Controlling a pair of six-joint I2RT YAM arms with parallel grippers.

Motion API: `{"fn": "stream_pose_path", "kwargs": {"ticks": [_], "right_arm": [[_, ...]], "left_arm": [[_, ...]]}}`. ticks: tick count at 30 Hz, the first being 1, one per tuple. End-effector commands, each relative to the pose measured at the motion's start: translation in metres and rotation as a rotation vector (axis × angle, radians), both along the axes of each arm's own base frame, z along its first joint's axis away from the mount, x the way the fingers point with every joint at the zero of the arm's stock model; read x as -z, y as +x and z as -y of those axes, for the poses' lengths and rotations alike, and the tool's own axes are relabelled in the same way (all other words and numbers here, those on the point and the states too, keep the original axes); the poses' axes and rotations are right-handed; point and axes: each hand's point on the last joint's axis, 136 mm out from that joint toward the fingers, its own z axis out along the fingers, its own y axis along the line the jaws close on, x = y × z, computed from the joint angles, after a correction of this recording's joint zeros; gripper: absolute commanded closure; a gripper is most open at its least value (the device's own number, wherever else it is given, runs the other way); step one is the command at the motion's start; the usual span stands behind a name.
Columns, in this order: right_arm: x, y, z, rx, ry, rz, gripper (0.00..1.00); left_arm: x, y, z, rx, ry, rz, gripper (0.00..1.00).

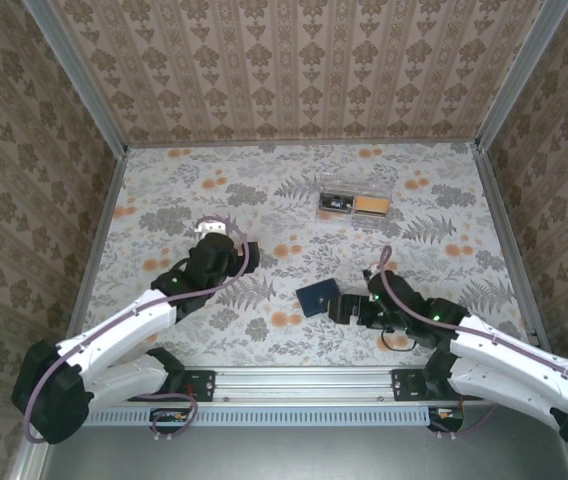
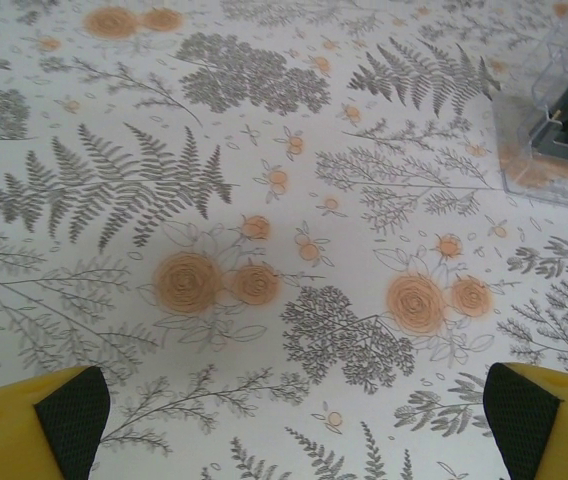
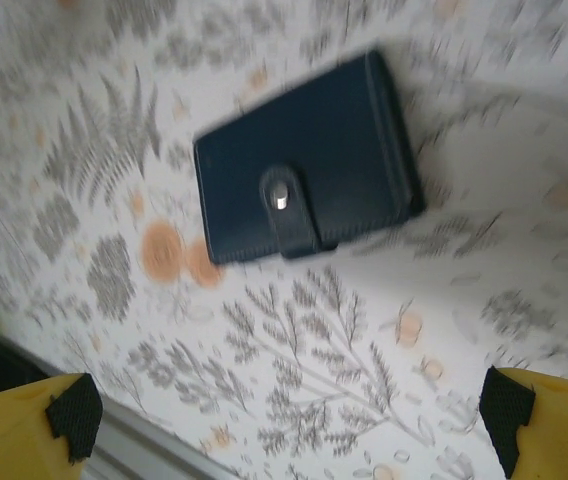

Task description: Take the credit cards out of the card holder

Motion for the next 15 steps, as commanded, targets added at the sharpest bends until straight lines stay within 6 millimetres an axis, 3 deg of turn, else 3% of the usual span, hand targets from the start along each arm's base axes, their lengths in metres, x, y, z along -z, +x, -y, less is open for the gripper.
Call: {"fn": "stream_pose_path", "kwargs": {"ticks": [1,12,15], "right_arm": [[0.004,0.004,-0.019,0.028,0.023,-0.019,0.0],[0.017,0.031,-0.066,-0.025,-0.074,-0.03,0.0],[0.02,0.042,-0.075,-0.035,-0.116,-0.026,0.0]], "left_arm": [[-0.017,0.001,-0.008,-0.038,-0.014,0.059,0.0],[-0.014,-0.03,-0.053,-0.162,0.015,0.0,0.0],[-0.011,-0.04,-0.052,-0.116,0.021,-0.032,0.0]]}}
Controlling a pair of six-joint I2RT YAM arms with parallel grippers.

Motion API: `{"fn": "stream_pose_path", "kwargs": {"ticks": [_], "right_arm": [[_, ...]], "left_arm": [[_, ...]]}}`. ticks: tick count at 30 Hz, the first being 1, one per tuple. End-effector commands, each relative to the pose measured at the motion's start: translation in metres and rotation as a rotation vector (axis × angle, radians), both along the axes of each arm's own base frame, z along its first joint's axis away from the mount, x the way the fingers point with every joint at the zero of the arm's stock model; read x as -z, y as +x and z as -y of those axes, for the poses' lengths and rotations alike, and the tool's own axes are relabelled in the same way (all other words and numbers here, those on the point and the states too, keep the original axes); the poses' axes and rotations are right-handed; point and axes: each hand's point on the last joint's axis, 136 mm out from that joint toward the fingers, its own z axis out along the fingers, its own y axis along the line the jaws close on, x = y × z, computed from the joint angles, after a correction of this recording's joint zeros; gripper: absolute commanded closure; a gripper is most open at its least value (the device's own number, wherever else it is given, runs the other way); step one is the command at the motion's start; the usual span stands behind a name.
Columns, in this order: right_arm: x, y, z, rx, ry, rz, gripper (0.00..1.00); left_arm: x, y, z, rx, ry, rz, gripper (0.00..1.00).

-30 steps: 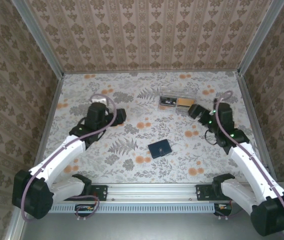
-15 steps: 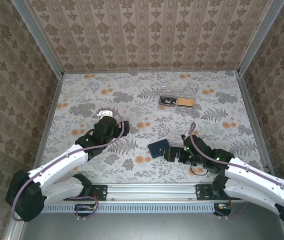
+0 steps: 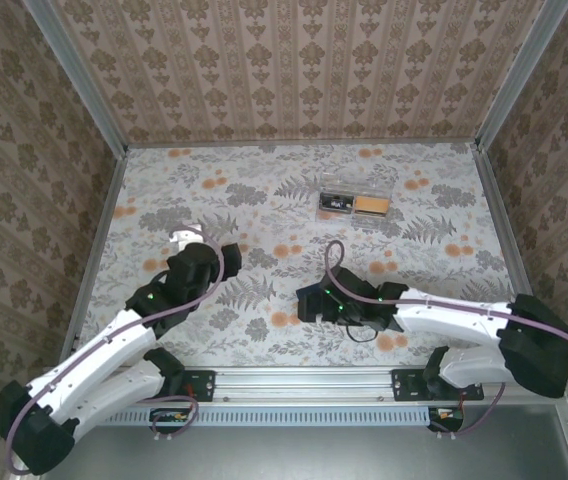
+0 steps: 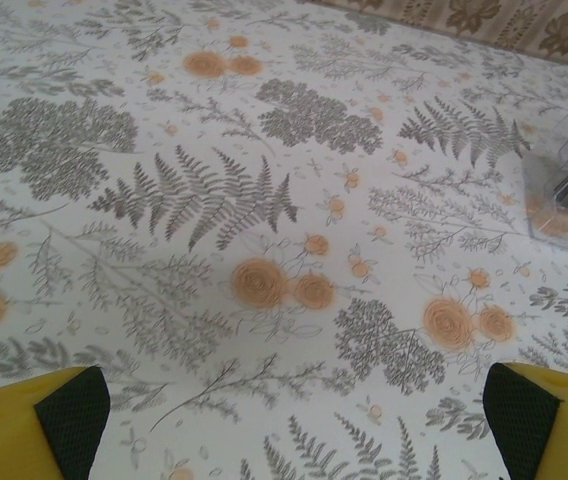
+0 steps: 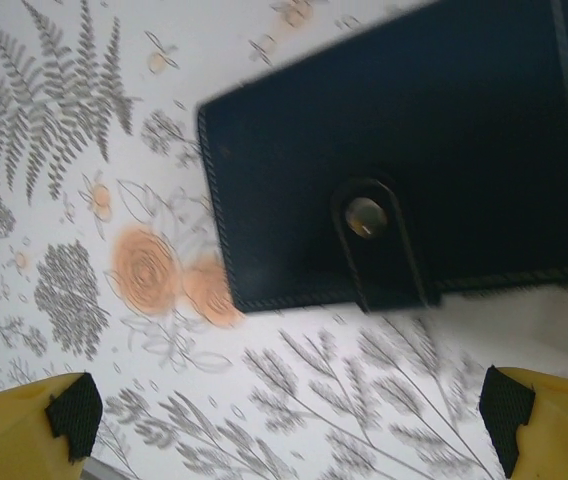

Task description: Take the credit cards out of the card holder

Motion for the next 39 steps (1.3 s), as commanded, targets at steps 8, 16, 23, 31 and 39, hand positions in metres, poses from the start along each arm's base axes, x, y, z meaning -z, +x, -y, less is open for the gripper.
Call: {"fn": "stream_pose_path", "kwargs": {"ticks": [8,16,23,31,39], "right_arm": [[0.002,0.057,-0.033,-0.053,-0.103,0.027,0.0],[-0.013,0.059,-0.018,-0.016,-0.152,0.012,0.0],[0.0,0.013,0.012,0.086,-0.14,-0.061,0.0],[0.029,0.001,0.013,0.133,-0.115,-0.115,0.0],[0.031,0.038,-0.02,0.02,-0.175,-0.093,0.0]], "left_arm": [[0.018,-0.02,-0.003,0.045,0.027,-0.113,0.0],[0.014,-0.013,0.018,0.16,0.069,-0.155,0.0],[0.015,0.002,0.026,0.189,0.016,-0.18,0.0],[0.02,0.013,0.03,0.183,-0.032,-0.238,0.0],[0.022,0.012,0.031,0.195,-0.043,-0.247,0.0]]}}
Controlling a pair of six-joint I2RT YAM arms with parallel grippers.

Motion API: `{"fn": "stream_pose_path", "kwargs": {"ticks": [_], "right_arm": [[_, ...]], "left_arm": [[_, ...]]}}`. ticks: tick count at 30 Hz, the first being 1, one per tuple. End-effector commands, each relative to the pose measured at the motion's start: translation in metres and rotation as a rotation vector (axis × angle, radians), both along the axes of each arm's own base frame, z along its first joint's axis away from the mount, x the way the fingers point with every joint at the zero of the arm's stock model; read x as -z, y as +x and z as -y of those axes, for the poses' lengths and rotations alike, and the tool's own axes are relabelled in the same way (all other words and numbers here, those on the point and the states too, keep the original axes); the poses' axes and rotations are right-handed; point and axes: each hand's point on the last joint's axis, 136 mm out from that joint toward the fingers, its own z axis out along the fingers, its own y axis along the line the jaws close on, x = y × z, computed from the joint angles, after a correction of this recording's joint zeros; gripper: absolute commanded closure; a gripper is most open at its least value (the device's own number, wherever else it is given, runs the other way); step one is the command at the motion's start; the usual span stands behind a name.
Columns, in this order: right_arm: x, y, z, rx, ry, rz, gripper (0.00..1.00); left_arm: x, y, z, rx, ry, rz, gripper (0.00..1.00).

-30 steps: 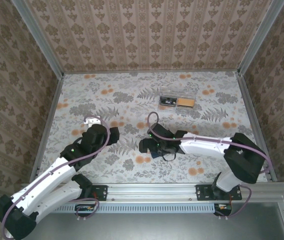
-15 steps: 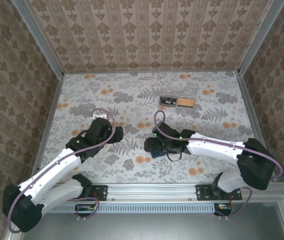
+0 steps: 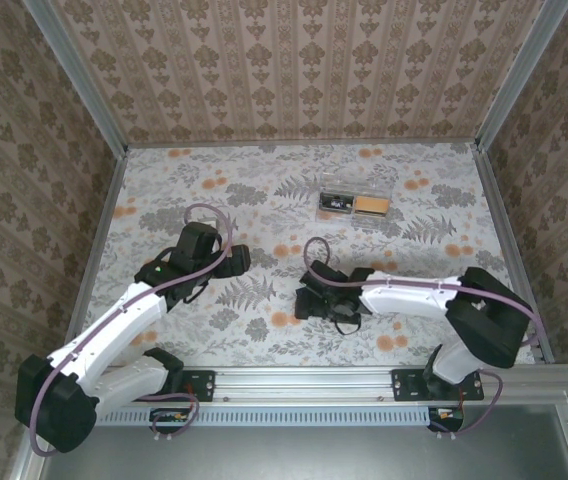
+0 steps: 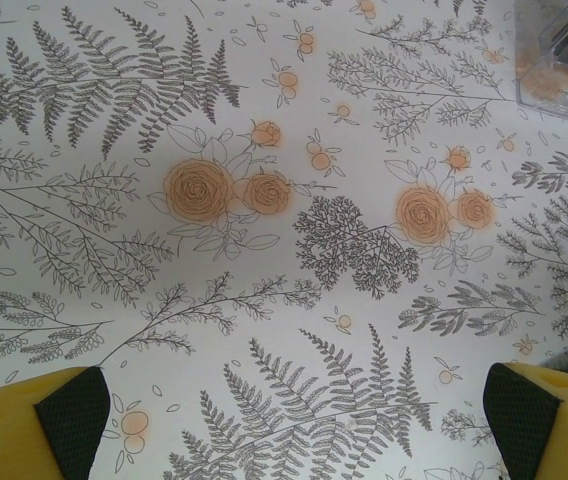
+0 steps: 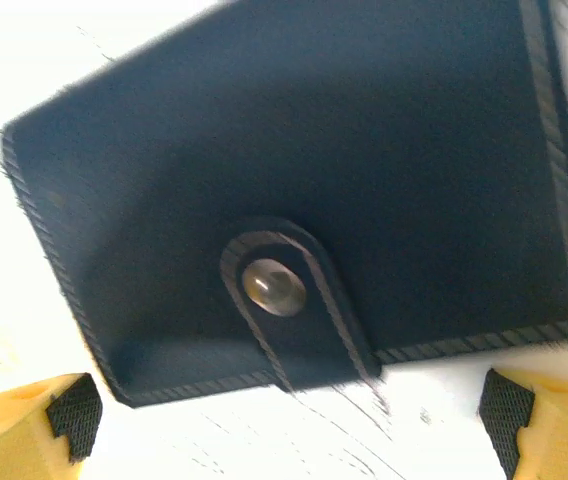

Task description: Take the credit cards out of the card holder

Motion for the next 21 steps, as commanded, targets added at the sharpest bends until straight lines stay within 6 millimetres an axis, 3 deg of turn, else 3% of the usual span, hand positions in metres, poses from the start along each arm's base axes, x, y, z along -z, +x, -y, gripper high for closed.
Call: {"fn": "stream_pose_path", "kwargs": {"ticks": [1,13,16,18,21], "right_arm": [[-0.009,0.033,-0.03,-0.07,0.045,0.055,0.0],[-0.03,0.091,-0.049,-0.19,-0.023,0.096,0.01],[-0.033,0.098,-0.058,-0.22,0.001,0.091,0.14],[-0.03,0.095,-0.054,-0.218,-0.032,0.061,0.27],[-0.037,0.091,-0.043,-0.199,-0.117,0.09,0.29]], "left_arm": [[-0.012,0.004,0.004,0.012,-0.027,0.021,0.0],[-0.004,-0.002,0.008,0.022,-0.054,-0.006,0.0],[-0.001,-0.004,0.008,0.019,-0.07,-0.011,0.0],[0.0,-0.006,0.009,0.018,-0.081,-0.014,0.0],[-0.001,-0.008,0.009,0.022,-0.093,-0.008,0.0]]}}
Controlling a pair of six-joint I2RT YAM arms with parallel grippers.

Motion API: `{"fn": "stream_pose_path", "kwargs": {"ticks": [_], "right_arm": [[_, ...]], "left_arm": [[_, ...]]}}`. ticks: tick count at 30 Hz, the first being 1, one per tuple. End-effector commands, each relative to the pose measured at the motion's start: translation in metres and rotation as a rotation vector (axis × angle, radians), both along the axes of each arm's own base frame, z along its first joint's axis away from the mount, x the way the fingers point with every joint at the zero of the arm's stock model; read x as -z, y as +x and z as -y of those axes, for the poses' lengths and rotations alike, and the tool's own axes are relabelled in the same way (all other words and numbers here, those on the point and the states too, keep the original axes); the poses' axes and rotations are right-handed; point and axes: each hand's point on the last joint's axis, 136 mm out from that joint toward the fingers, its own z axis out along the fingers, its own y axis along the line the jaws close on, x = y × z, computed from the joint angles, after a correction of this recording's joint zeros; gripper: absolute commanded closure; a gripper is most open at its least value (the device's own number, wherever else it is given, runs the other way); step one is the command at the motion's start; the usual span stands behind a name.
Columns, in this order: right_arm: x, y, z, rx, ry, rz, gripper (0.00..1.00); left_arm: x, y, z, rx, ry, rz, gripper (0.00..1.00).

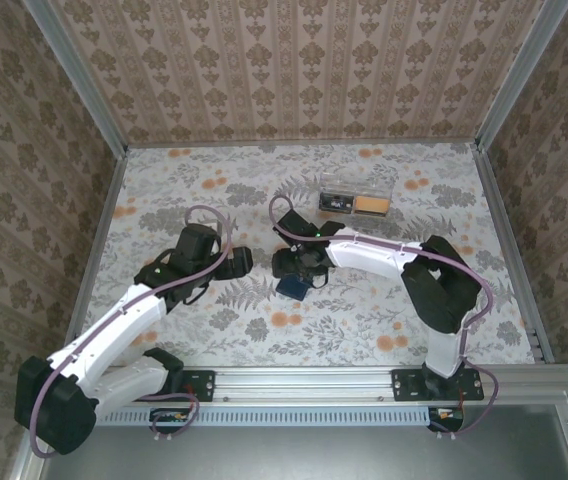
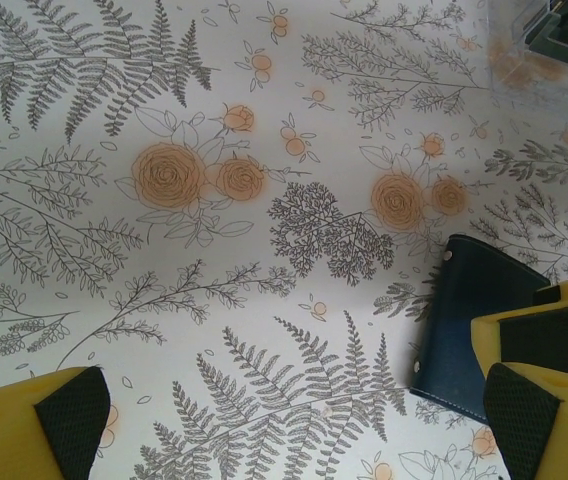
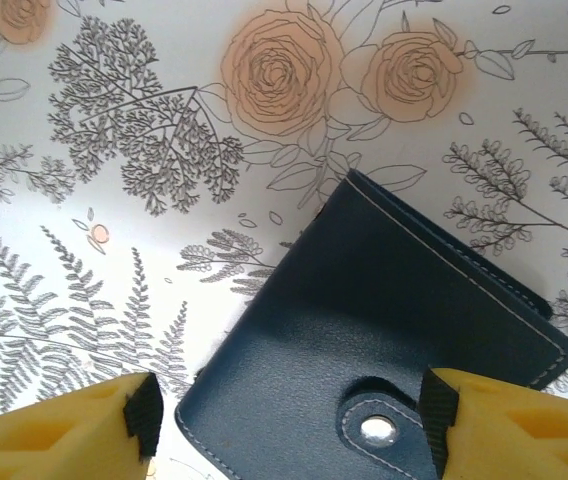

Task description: Take the credit cards out of the card holder

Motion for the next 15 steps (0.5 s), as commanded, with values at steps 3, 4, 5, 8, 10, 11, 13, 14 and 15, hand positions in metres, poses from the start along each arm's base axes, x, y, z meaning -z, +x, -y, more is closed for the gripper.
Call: {"fn": "stream_pose_path", "kwargs": {"ticks": [3,4,5,8,10,11,13,14,15], "right_arm": [[-0.012,-0.021,0.032,0.016,-0.221,0.041,0.29],[-0.013,-0.023,0.036,0.025,-0.249,0.043,0.3],[-0.011,-0.027,0.039,0.031,-0.27,0.039,0.31],[-0.003,-0.032,0.04,0.028,-0.308,0.037,0.35],[0.002,-0.032,0.038,0.02,-0.324,0.036,0.39],[0.003,-0.032,0.037,0.016,-0.331,0.034,0.41],[0.004,-0.029,0.035,0.01,-0.346,0.042,0.42],[0.002,-0.027,0.034,0.007,-0.356,0.054,0.42],[-0.001,-0.025,0.033,0.002,-0.36,0.064,0.42]], "left_arm": [[-0.004,-0.003,0.0,-0.007,-0.051,0.018,0.0],[-0.003,-0.003,0.0,-0.008,-0.054,0.022,0.0],[-0.003,-0.004,0.001,-0.006,-0.057,0.023,0.0],[-0.002,-0.004,0.001,-0.005,-0.063,0.025,0.0],[-0.001,-0.004,0.001,-0.004,-0.06,0.022,0.0],[-0.002,-0.004,0.001,-0.002,-0.06,0.023,0.0],[-0.002,-0.004,0.001,0.0,-0.059,0.022,0.0],[-0.001,-0.004,0.001,-0.001,-0.059,0.02,0.0],[0.0,-0.004,0.001,-0.002,-0.058,0.018,0.0]]}}
